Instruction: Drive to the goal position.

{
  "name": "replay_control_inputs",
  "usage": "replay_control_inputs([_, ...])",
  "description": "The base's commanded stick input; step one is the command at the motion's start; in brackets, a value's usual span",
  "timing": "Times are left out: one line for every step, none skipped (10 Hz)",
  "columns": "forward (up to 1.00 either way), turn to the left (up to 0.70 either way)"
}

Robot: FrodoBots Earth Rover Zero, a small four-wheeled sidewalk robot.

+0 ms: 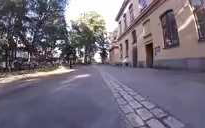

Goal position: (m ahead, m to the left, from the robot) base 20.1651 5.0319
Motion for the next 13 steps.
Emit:
replay_control_inputs([0.45,0.0])
replay_control_inputs([0.45,0.0])
replay_control_inputs([0.45,0.0])
replay_control_inputs([0.45,0.0])
replay_control_inputs([0.45,0.0])
replay_control_inputs([0.45,0.0])
replay_control_inputs([0.45,0.0])
replay_control_inputs([0.45,0.0])
replay_control_inputs([0.45,0.0])
replay_control_inputs([0.45,0.0])
replay_control_inputs([0.45,0.0])
replay_control_inputs([0.45,0.0])
replay_control_inputs([0.45,0.0])
